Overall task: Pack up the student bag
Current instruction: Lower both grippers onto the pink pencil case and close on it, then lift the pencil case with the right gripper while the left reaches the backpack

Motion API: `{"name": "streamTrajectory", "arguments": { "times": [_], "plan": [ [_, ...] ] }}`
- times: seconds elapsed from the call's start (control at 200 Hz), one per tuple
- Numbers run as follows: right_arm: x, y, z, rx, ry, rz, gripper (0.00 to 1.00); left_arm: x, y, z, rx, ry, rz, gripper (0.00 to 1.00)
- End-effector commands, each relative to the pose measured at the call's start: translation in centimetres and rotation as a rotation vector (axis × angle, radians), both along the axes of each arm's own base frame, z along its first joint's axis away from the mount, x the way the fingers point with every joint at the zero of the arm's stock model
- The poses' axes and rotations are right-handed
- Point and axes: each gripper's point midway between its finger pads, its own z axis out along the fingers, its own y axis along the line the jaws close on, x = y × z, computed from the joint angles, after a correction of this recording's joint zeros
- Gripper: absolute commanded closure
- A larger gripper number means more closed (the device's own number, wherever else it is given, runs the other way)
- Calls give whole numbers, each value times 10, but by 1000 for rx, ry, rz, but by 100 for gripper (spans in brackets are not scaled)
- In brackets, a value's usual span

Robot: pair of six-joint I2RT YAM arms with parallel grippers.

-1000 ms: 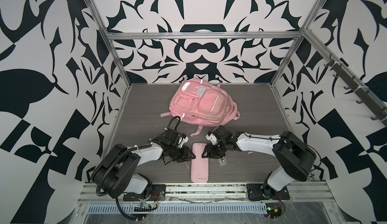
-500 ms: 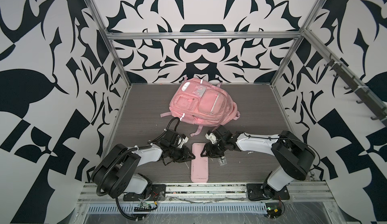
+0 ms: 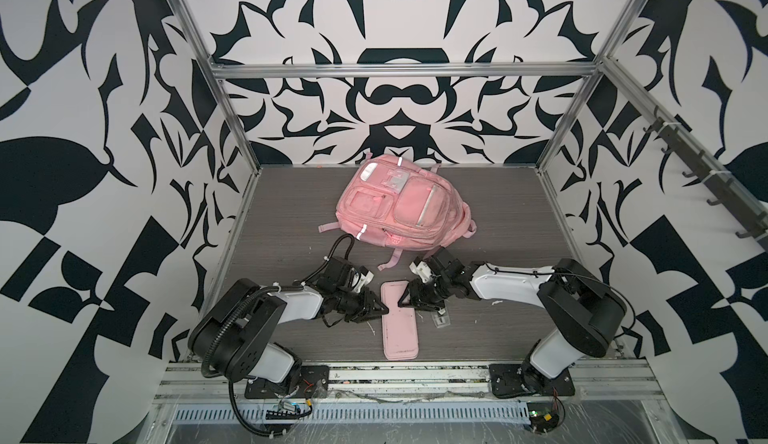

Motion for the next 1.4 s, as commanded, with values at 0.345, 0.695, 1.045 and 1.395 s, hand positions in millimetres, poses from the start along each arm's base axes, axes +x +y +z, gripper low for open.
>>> {"name": "streamTrajectory", "arguments": {
  "times": [0.345,0.695,1.045,1.395],
  "plan": [
    [0,42,54,259,-103,120,46,7,10,-13,57,8,73,57],
    [2,48,59,277,-109,135,55,12,10,-10,38,0,89,58],
    [7,56,62,298,-112,146,61,14,9,-5,25,-8,94,58],
    [20,47,82,319,-149,138,77,34,19,19,61,-90,92,55]
  ]
}}
